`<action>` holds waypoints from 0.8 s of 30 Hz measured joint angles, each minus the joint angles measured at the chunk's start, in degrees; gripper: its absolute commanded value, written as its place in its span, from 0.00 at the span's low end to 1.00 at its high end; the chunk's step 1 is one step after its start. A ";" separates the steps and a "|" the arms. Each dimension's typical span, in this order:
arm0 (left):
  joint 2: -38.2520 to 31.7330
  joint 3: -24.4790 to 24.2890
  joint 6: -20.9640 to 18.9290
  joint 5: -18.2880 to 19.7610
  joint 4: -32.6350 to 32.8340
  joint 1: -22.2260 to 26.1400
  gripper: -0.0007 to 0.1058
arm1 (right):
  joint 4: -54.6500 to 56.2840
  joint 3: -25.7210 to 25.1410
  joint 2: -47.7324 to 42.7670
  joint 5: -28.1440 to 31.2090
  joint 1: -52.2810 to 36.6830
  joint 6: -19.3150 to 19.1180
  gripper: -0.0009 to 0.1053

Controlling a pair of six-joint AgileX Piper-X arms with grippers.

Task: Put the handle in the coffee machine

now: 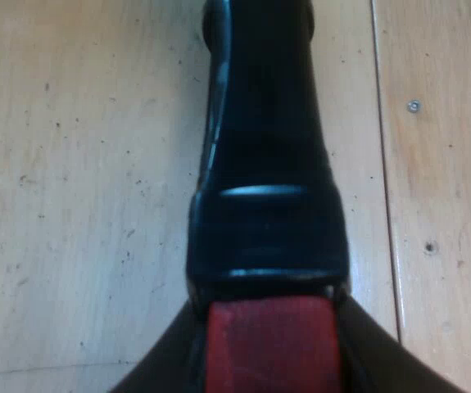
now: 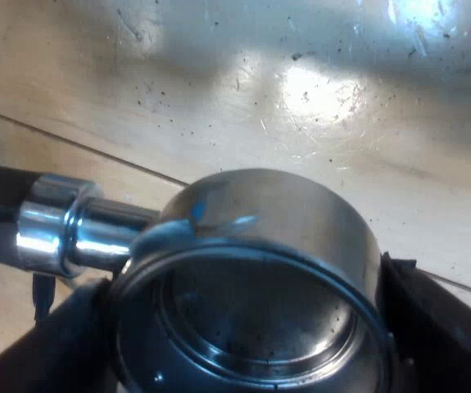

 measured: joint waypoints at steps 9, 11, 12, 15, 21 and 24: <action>0.00 0.00 0.14 -0.87 0.13 0.00 0.01 | -0.15 0.00 0.00 0.00 0.00 -0.02 0.01; 0.00 0.00 0.14 -0.70 0.03 0.00 0.01 | -0.15 0.00 0.00 0.00 0.00 -0.02 0.01; 0.00 0.00 0.14 -0.70 0.02 0.00 0.01 | -0.15 0.00 0.00 0.00 0.00 -0.02 0.01; 0.00 0.00 0.14 -0.70 -0.25 0.00 0.01 | -0.15 0.00 0.00 0.00 0.00 -0.02 0.10; 0.00 0.00 0.14 -0.70 -0.60 0.00 0.01 | -0.15 0.00 0.00 0.00 0.00 0.34 0.71; 0.00 0.00 0.14 -0.43 -0.58 0.00 0.01 | -0.26 0.00 0.00 0.19 0.00 0.43 0.89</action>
